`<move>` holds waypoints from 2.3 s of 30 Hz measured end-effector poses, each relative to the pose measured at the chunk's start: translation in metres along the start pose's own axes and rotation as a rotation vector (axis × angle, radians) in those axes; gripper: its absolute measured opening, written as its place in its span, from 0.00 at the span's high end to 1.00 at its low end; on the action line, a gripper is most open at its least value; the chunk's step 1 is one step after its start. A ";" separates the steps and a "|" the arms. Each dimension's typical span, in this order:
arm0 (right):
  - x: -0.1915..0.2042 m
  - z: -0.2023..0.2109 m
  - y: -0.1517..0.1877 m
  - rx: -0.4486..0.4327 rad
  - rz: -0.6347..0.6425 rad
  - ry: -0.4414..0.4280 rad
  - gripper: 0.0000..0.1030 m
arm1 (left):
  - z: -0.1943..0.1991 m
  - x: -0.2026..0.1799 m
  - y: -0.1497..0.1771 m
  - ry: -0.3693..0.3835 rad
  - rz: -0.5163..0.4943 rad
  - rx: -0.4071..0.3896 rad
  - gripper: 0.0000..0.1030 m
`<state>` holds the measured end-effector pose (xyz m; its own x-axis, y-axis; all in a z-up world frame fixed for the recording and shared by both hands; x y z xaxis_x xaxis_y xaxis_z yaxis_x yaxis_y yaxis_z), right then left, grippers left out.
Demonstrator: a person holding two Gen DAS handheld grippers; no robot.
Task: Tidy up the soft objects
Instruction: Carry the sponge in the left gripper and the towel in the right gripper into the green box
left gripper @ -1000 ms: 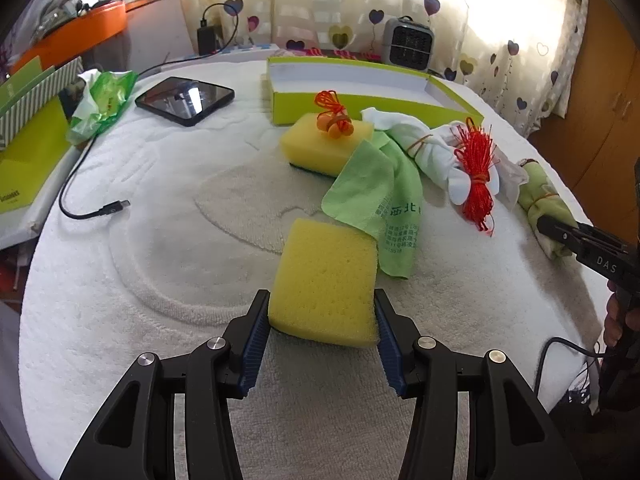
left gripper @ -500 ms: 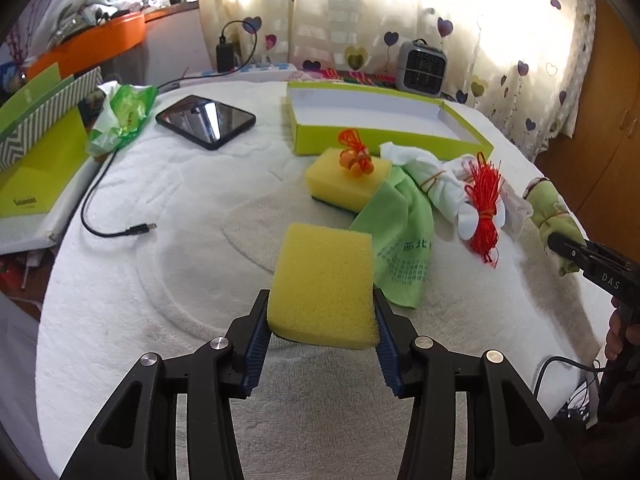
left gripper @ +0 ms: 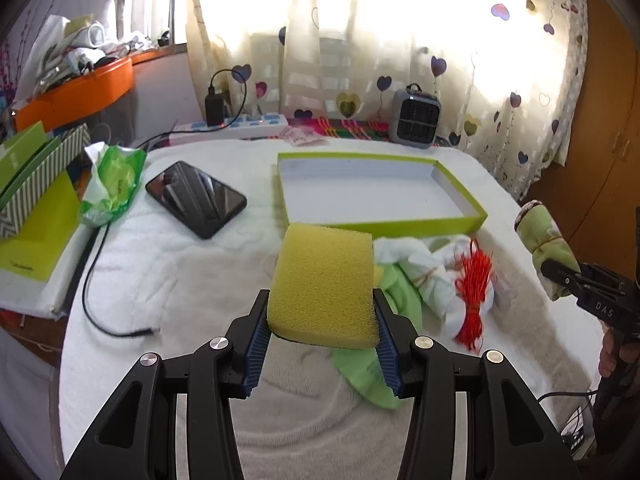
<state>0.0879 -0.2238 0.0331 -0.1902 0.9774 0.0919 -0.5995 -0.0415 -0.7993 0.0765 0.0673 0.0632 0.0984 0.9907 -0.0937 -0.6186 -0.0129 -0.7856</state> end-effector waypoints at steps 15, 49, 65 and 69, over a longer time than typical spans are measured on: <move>0.002 -0.047 -0.054 0.032 0.020 -0.043 0.63 | -0.070 0.010 -0.056 0.006 0.035 0.040 0.55; 0.010 -0.165 -0.079 0.169 0.068 -0.038 0.63 | -0.198 -0.001 -0.089 -0.005 0.018 0.169 0.55; 0.009 -0.171 -0.079 0.147 0.071 -0.025 0.61 | -0.213 -0.003 -0.087 -0.020 0.011 0.189 0.55; 0.009 -0.171 -0.079 0.143 0.067 -0.023 0.58 | -0.213 -0.003 -0.087 -0.020 0.008 0.193 0.54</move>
<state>0.2664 -0.1762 -0.0051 -0.2499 0.9666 0.0563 -0.6892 -0.1367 -0.7116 0.2961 0.0366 0.0016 0.0784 0.9933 -0.0855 -0.7578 0.0037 -0.6525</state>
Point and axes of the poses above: each gripper's, at about its wrist camera, not at the fingertips, and z roughly against the way its jaws point, x to its left, y to its underside, the point moved 3 cm from there along -z, roughly the way its jaws point, and after that the axes turned 6 degrees about -x, right-handed, at the moved point
